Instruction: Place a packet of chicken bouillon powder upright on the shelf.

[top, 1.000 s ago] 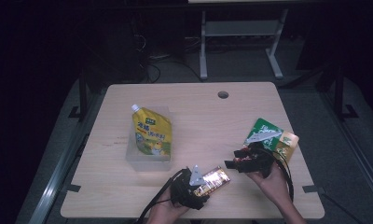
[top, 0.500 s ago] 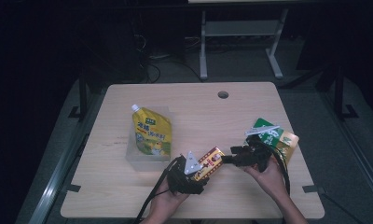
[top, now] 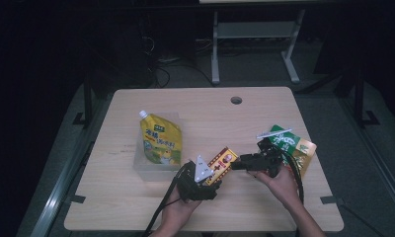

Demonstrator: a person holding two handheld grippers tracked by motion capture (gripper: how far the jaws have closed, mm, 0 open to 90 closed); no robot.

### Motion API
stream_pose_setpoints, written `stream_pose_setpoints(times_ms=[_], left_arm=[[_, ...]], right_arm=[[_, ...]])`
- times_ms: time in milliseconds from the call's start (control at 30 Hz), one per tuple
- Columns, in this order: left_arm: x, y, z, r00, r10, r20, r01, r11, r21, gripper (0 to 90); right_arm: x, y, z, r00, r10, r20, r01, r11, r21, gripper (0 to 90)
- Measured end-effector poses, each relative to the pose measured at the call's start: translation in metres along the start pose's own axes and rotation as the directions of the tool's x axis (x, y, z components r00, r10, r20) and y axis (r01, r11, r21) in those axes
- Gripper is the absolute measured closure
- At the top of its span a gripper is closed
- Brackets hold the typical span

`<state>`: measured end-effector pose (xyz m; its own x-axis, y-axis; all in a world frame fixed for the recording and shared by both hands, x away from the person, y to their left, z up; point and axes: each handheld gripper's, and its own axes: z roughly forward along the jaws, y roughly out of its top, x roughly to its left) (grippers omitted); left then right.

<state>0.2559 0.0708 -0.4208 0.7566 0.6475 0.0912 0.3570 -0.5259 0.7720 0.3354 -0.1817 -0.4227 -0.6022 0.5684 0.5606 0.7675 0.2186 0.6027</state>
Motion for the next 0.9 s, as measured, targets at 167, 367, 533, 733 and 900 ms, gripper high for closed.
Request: stream_pose_setpoints(times_ms=[167,367,533,733,900], left_arm=[[-0.001,0.003,0.001,0.9999,-0.016,-0.003,0.016,0.9997,-0.016,31.9],[-0.004,0.006,0.003,0.9999,-0.008,-0.012,0.007,0.9996,-0.028,31.8],[-0.002,0.002,0.005,0.9997,-0.023,-0.003,0.023,0.9994,-0.026,31.5],[-0.001,-0.005,0.010,0.9993,-0.037,0.002,0.037,0.9992,0.015,31.0],[-0.002,-0.007,0.013,0.9990,-0.039,0.023,0.038,0.9986,0.036,28.7]], right_arm=[[-0.003,0.001,0.003,0.9960,0.062,-0.063,-0.064,0.998,-0.020,33.8],[-0.001,0.003,0.010,0.9895,0.095,-0.109,-0.097,0.995,-0.018,37.8],[-0.002,0.004,0.010,0.9875,0.117,-0.106,-0.120,0.993,-0.021,43.3],[0.003,0.008,0.010,0.9919,0.088,-0.092,-0.090,0.996,-0.018,54.4],[0.011,0.011,0.011,0.9931,0.045,-0.108,-0.048,0.999,-0.024,64.0]])
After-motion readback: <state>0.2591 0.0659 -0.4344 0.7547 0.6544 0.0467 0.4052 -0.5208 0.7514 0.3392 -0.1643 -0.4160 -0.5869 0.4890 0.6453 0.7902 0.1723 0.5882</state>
